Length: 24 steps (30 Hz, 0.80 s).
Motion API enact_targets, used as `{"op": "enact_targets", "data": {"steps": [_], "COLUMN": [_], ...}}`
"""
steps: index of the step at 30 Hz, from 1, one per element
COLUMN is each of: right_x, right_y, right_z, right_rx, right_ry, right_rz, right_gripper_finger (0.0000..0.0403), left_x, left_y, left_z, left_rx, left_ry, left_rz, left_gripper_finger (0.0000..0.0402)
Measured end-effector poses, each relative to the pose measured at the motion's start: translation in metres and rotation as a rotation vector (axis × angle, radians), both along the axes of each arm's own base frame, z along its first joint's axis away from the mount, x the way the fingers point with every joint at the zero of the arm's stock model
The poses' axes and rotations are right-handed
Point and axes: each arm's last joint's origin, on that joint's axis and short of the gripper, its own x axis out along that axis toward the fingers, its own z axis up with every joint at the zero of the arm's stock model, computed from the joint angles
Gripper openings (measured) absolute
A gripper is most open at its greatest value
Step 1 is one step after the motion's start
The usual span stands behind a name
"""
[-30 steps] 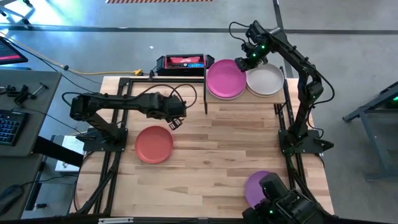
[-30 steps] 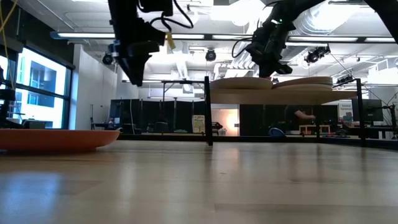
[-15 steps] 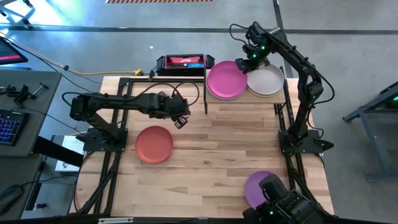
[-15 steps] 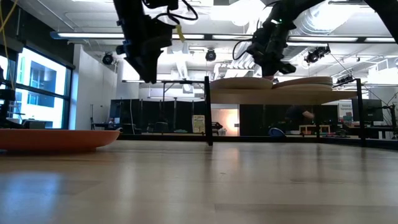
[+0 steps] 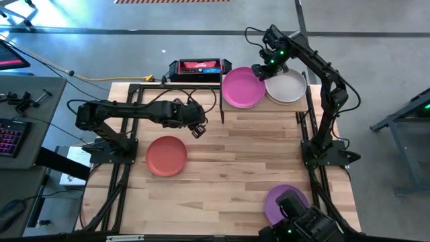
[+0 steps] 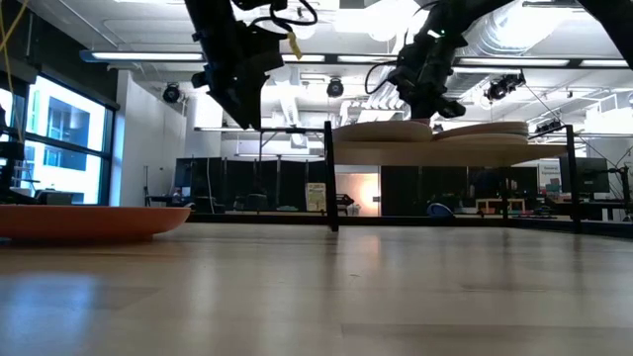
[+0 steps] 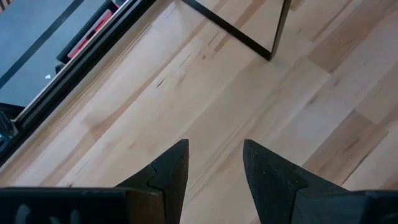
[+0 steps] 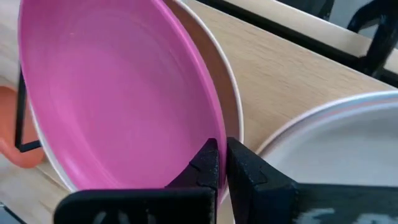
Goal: Place and stack plates onto a shelf
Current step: Stack the pink plate on top of the cream plate on the shelf, then stack the orange plate on top of the pink plate on the shelf
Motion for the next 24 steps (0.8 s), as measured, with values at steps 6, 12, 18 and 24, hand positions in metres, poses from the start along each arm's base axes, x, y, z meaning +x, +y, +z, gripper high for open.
{"op": "enact_targets", "data": {"steps": [6,12,18,24], "right_x": [0.0007,0.0007,0.0026,0.0011], "right_y": [0.0001,0.0002,0.0027,0.0047], "right_z": [0.0002,0.0002,0.0003,-0.0001], "right_rx": [0.0,-0.005,-0.006,0.016], "right_ry": [-0.007,-0.01,-0.008,0.003], "right_rz": [0.003,0.018,0.053,0.055], "right_gripper_finger": [0.0025,0.01,0.015,0.0154], "left_x": [0.0,-0.0001,-0.0001,0.0], "left_y": [0.0,0.0,-0.0001,-0.0006], "left_z": [0.0,0.0,-0.0001,-0.0003], "left_rx": [0.0,0.0,-0.002,0.038], "left_ry": [0.0,0.001,0.003,0.094], "left_rz": [0.0,0.0,-0.005,-0.17], "left_gripper_finger": [0.0143,0.0143,0.0143,0.0143]}}
